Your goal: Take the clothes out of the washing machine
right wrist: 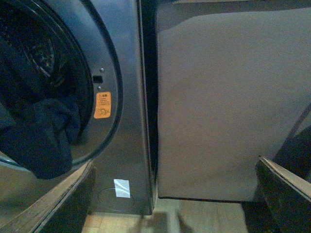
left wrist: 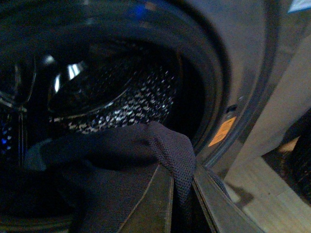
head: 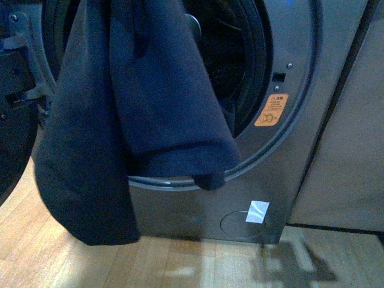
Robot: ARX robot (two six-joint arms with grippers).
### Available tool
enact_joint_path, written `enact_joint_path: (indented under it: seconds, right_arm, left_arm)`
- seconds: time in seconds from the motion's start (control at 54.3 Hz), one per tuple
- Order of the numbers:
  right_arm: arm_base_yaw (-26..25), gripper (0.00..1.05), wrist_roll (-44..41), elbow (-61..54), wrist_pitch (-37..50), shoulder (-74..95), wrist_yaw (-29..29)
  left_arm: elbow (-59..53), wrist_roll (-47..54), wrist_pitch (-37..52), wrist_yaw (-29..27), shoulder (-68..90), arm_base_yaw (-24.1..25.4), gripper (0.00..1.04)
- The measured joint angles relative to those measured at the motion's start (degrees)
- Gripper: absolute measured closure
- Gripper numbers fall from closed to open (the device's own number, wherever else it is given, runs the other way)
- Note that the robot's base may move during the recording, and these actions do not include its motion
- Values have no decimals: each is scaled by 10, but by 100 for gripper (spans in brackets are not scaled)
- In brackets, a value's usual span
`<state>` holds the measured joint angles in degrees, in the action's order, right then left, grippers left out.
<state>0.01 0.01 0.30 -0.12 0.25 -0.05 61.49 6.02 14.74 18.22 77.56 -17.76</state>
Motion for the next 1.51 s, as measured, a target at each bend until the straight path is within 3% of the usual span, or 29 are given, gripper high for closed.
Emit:
enact_joint_path:
  seconds: [0.405, 0.663, 0.736, 0.828, 0.957, 1.141, 1.362, 1.509]
  right_arm:
    - [0, 7, 0, 0, 0, 0, 0]
    - [0, 7, 0, 0, 0, 0, -1]
    - [-26, 7, 38, -2, 56, 13, -91]
    - [-85, 7, 167, 0, 212, 54, -281]
    - [-99, 7, 249, 16, 283, 96, -365]
    - [-93, 7, 303, 64, 327, 138, -376]
    - [-70, 7, 301, 84, 345, 153, -373]
    - [-23, 7, 265, 88, 336, 157, -339]
  left_arm:
    - [144, -6, -66, -5, -33, -107, 99]
    - [163, -11, -83, -9, -45, -164, 99]
    - [165, -11, -85, -9, -49, -177, 99]
    - [173, -11, -91, -8, -50, -197, 99]
    - [186, -11, -97, -4, -49, -210, 99]
    - [210, -16, -106, 5, -35, -222, 99]
    - [222, -40, -111, 33, -24, -238, 99]
    - [224, -61, -111, 71, -26, -251, 99]
